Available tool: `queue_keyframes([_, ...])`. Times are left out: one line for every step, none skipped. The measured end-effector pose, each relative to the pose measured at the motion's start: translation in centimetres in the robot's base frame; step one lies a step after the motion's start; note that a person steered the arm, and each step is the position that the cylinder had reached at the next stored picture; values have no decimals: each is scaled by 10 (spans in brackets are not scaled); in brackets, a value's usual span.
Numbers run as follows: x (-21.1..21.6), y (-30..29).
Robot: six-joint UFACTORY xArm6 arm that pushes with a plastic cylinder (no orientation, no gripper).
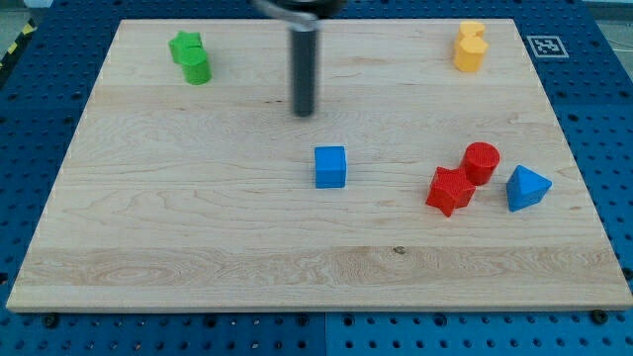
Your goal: Move green star away from the green circle
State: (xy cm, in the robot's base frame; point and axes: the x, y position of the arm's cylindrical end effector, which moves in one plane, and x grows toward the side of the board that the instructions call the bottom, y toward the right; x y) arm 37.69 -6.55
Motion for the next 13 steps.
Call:
queue_keyframes([0, -102])
queue_keyframes([-18, -171])
queue_keyframes([-85, -188])
queue_keyframes([-137, -174])
queue_keyframes([-142, -114])
queue_keyframes([-140, -83])
queue_keyframes([-141, -118])
queue_keyframes([-117, -141])
queue_keyframes([-71, -121])
queue_keyframes([-70, -53])
queue_keyframes([-81, -38])
queue_keyframes([-62, -83])
queue_keyframes([-48, -128])
